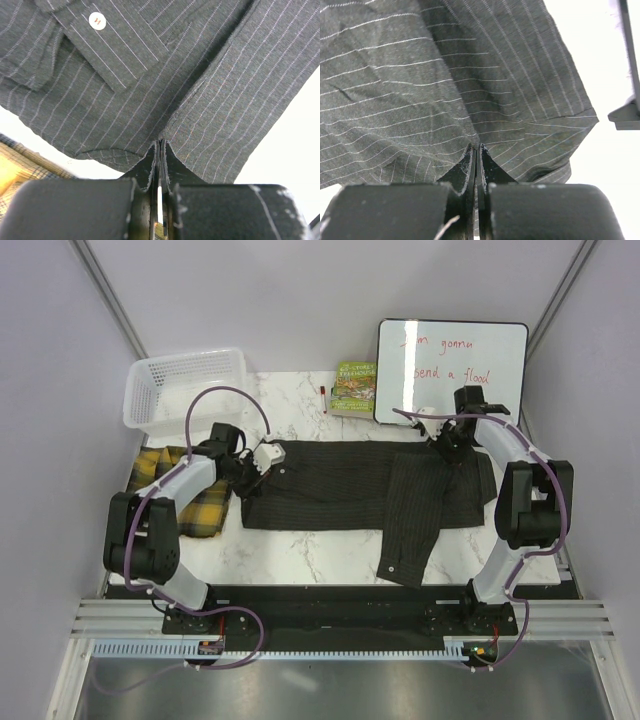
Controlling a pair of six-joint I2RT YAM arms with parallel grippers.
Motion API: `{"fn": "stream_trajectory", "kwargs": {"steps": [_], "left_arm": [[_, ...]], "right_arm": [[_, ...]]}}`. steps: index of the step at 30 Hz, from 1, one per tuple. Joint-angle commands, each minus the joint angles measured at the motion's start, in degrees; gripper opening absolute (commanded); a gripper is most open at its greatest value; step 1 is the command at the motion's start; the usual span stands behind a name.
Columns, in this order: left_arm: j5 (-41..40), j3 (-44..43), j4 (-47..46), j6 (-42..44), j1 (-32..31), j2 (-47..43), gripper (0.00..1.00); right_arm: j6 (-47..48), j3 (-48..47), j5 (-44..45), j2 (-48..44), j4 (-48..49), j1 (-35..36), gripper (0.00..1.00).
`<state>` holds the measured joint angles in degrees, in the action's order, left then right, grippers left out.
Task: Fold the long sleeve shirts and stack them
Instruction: Fold the shirt
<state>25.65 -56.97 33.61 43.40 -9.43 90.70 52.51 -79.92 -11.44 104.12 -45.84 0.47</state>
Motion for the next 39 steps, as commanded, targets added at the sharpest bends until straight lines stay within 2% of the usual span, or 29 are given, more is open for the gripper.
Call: {"fn": "stream_trajectory", "kwargs": {"steps": [1, 10, 28, 30, 31, 32, 34, 35, 39], "left_arm": [[1.6, 1.7, -3.5, 2.0, 0.5, -5.1, 0.02], [2.1, 3.4, -6.4, 2.7, 0.6, -8.0, 0.02], [-3.4, 1.5, -12.2, 0.2, 0.6, 2.5, 0.02], [-4.3, 1.8, -12.9, 0.2, 0.6, 3.1, 0.04], [-4.3, 1.7, -12.9, 0.3, 0.6, 3.4, 0.09], [-4.1, 1.7, -12.9, 0.2, 0.6, 3.3, 0.13], [-2.4, 1.7, -12.2, 0.1, 0.6, 0.6, 0.27], [-0.8, 1.5, -11.5, 0.1, 0.6, -1.2, 0.31], [11.2, 0.8, -7.8, 2.1, -1.3, -11.4, 0.49]], "right_arm": [[1.3, 0.8, 0.6, -1.2, 0.1, -0.2, 0.0], [1.5, -0.9, -1.6, -3.0, -0.3, -3.2, 0.0], [-0.7, -2.0, -3.1, 0.9, 0.7, -3.0, 0.0], [-0.9, -1.9, -2.4, 1.6, 1.3, -2.9, 0.01], [-1.1, -2.1, -2.1, 1.8, 1.3, -2.8, 0.05], [-2.0, -2.3, -2.0, 2.3, 1.3, -2.8, 0.19], [-2.8, -3.0, -1.8, 2.4, 0.8, -2.8, 0.31], [-3.6, -3.2, -1.8, 1.9, 0.3, -2.8, 0.43], [-5.6, -4.8, -3.4, -0.8, -0.9, -4.1, 0.55]]}}
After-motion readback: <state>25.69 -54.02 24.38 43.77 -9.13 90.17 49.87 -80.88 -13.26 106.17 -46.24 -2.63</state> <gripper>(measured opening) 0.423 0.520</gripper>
